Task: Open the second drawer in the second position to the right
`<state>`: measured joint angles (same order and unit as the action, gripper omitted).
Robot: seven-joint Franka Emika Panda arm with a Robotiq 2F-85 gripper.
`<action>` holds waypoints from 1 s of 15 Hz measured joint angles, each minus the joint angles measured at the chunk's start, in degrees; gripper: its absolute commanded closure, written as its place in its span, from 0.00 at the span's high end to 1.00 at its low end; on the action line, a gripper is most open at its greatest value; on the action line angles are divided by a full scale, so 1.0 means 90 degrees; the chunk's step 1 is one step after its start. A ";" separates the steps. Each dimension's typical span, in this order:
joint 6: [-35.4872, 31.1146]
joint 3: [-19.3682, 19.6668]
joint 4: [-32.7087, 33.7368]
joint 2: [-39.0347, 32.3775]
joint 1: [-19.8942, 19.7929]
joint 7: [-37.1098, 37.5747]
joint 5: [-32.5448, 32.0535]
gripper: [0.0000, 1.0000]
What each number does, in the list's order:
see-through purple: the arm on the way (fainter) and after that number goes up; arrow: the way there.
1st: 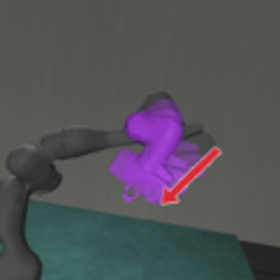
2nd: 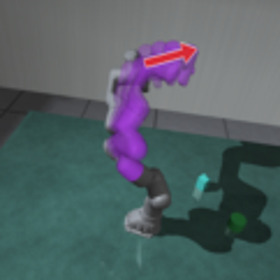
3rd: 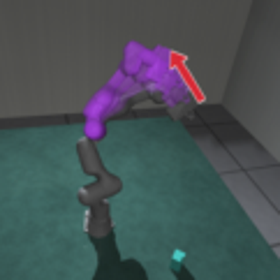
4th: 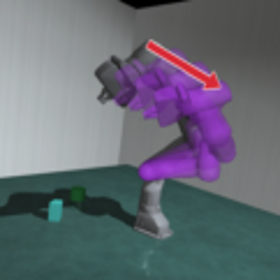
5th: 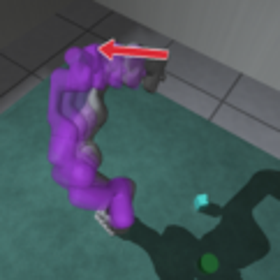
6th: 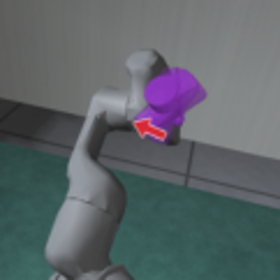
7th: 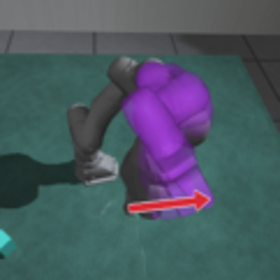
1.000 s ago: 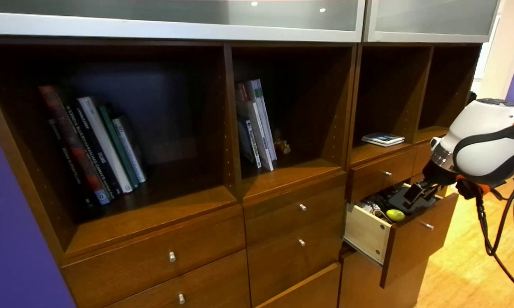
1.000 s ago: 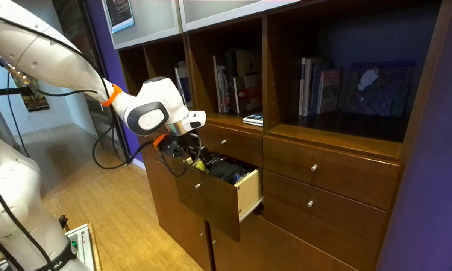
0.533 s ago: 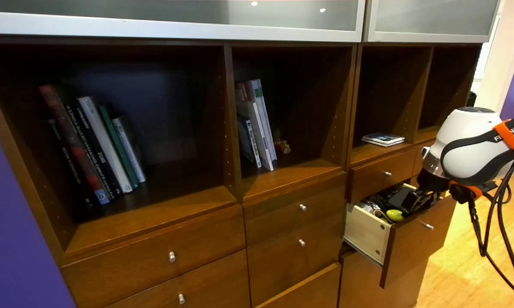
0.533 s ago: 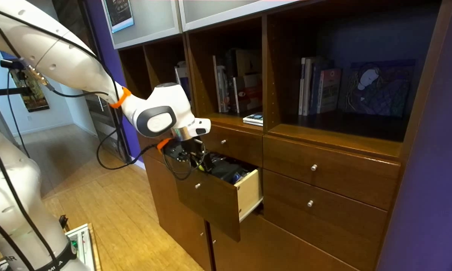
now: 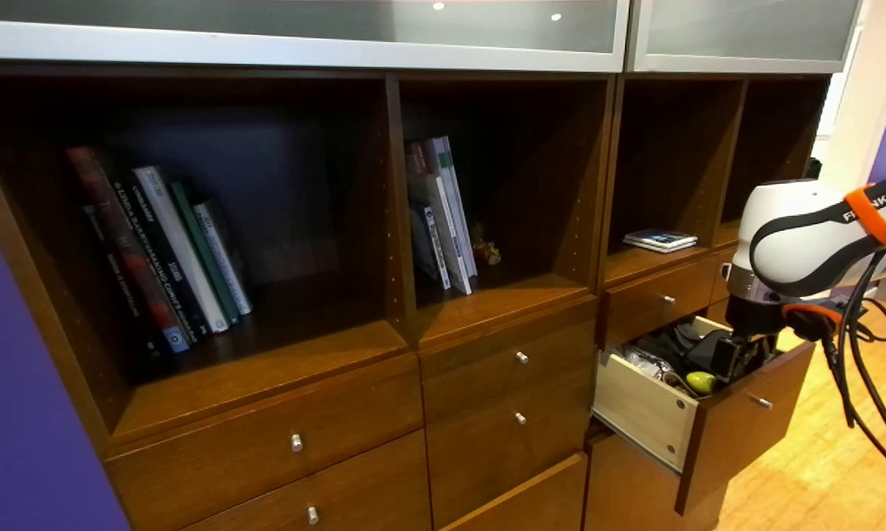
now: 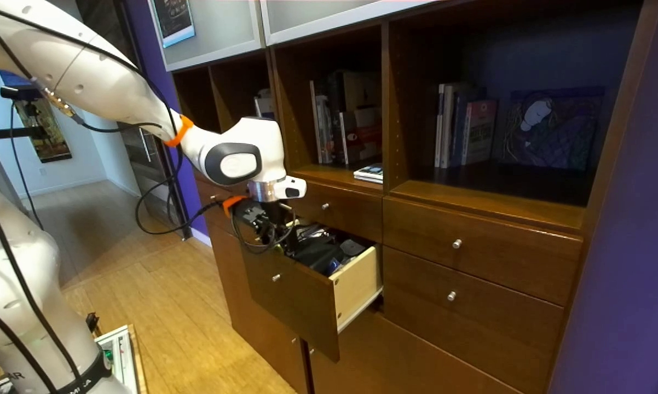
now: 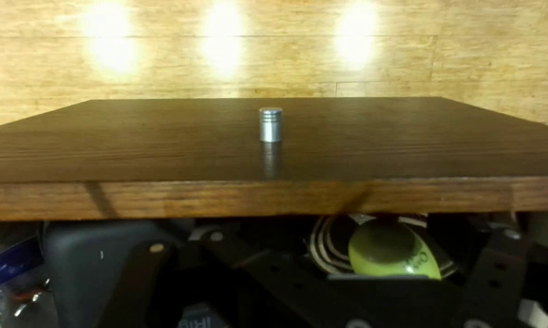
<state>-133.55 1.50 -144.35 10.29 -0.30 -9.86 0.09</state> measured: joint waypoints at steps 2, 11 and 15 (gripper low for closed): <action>0.0362 0.0000 0.0015 0.0025 0.0000 0.0000 0.0000 1.00; 0.0922 0.0006 0.0051 0.0084 -0.0007 -0.0051 0.0001 1.00; 0.0937 0.0004 0.0047 0.0266 -0.0007 -0.0038 -0.0010 1.00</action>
<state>-125.12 1.53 -143.93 12.68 -0.36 -10.20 0.00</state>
